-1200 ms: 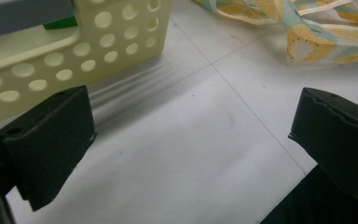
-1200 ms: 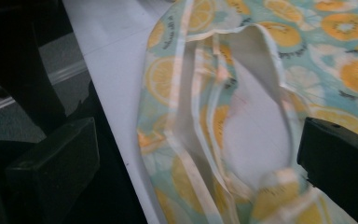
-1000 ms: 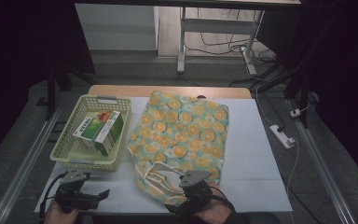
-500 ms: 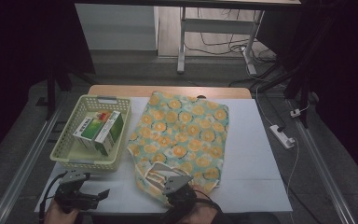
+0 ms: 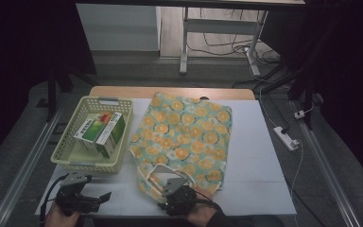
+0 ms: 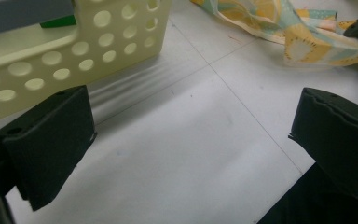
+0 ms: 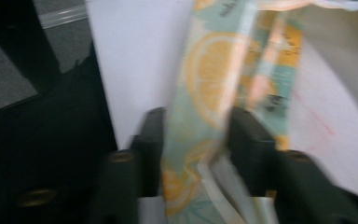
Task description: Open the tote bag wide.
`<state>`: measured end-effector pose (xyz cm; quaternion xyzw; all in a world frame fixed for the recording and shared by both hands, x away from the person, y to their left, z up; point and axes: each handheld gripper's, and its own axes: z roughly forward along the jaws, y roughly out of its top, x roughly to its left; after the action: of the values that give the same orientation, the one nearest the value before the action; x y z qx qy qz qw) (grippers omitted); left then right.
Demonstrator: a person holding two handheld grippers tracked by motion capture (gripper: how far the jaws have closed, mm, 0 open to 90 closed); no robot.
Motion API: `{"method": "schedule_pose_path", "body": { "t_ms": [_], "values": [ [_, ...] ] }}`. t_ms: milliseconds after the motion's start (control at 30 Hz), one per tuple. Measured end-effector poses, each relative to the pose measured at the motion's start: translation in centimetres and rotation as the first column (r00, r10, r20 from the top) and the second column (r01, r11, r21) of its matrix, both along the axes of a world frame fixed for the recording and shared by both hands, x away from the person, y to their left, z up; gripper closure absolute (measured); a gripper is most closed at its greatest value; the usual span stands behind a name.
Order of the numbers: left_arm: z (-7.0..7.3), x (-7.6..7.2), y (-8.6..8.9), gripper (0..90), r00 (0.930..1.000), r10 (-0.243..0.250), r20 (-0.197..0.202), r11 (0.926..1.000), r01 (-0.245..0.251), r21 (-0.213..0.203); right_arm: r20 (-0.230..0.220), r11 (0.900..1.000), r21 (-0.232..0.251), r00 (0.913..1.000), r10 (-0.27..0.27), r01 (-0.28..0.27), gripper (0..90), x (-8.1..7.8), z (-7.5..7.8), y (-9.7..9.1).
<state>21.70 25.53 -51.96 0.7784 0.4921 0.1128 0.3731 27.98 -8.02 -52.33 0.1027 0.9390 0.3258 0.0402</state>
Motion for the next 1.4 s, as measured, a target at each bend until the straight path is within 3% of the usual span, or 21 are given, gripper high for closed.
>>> {"method": "schedule_pose_path", "body": {
  "t_ms": [67, 167, 500, 700, 867, 1167, 1400],
  "values": [
    [0.0, 0.0, 0.0, 0.0, 1.0000, 0.000, -0.001, 1.0000, 0.000, 0.000, -0.011, 0.9998, 0.017, 0.9999, -0.013, 0.013, 81.9, 0.2, 0.4, -0.2],
    [0.0, 0.0, 0.0, 0.0, 1.0000, 0.001, -0.001, 1.0000, -0.001, 0.000, -0.009, 0.9995, 0.030, 0.9999, -0.008, 0.008, 88.3, 0.2, 1.1, -0.4],
    [0.0, 0.1, 0.0, 0.0, 1.0000, 0.001, -0.006, 1.0000, -0.001, 0.000, -0.050, 0.9931, 0.111, 0.9983, -0.031, 0.036, 89.1, 1.2, 3.8, -1.4],
    [0.0, 0.1, 0.0, 0.0, 1.0000, 0.002, -0.006, 1.0000, -0.002, 0.003, -0.020, 0.9904, 0.129, 0.9986, -0.049, 0.052, 89.8, 2.4, 5.2, -2.0],
    [0.0, 0.1, 0.0, 0.0, 1.0000, 0.005, -0.008, 1.0000, -0.005, -0.001, -0.005, 0.9886, 0.123, 0.9963, -0.086, 0.086, 90.0, 4.5, 5.9, -2.7],
    [-0.1, 0.1, 0.0, 0.0, 0.9999, 0.005, -0.010, 1.0000, -0.006, -0.006, 0.003, 0.9768, 0.131, 0.9852, -0.171, 0.169, 90.0, 8.6, 6.0, -3.8],
    [-0.1, 0.2, 0.1, 0.0, 0.9999, 0.005, -0.010, 1.0000, -0.005, -0.006, -0.015, 0.9601, 0.137, 0.9696, -0.244, 0.244, 90.0, 12.7, 6.1, -4.8]
  ]
}}
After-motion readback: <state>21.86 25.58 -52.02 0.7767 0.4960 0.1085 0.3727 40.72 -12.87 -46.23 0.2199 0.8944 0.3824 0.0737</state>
